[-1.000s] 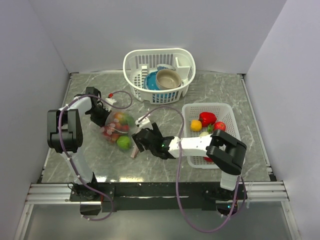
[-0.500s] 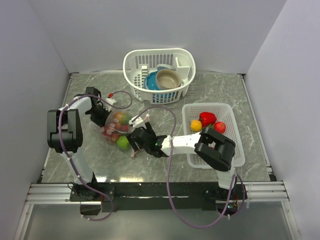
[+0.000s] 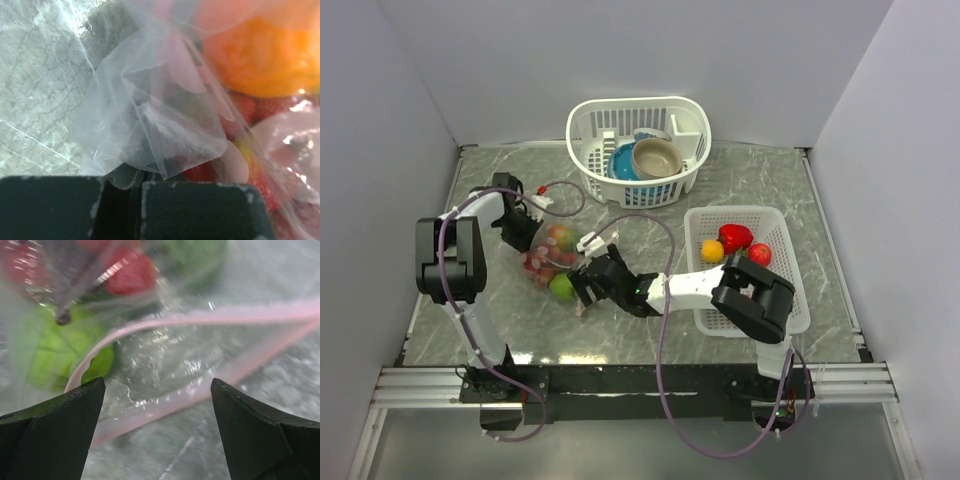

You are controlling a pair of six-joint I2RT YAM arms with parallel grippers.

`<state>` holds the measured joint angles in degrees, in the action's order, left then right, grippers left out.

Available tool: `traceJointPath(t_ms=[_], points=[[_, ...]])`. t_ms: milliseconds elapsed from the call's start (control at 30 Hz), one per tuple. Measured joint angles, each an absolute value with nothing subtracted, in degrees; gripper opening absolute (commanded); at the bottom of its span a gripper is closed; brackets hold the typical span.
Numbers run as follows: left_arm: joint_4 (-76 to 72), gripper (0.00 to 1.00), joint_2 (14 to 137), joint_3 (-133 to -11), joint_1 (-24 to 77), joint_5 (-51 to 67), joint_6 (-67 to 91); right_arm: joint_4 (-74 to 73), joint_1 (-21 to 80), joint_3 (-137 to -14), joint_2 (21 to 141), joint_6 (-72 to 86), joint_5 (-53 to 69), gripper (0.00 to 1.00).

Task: Open the zip-top bag and remove the fake food

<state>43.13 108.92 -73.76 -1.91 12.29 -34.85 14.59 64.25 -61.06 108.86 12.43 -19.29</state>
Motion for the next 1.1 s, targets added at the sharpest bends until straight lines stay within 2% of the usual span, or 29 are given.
traceJointPath(t_ms=[433, 1100], points=[[41.21, 0.01, 108.31, -72.58, -0.86, 10.15, -32.64, 18.24, 67.7, -67.07, 111.35, 11.0, -8.16, 1.0], [33.89, 0.01, 103.55, -65.6, 3.18, 8.36, -31.22, 15.22, 70.87, -80.47, 122.67, 12.12, -8.71, 1.0]])
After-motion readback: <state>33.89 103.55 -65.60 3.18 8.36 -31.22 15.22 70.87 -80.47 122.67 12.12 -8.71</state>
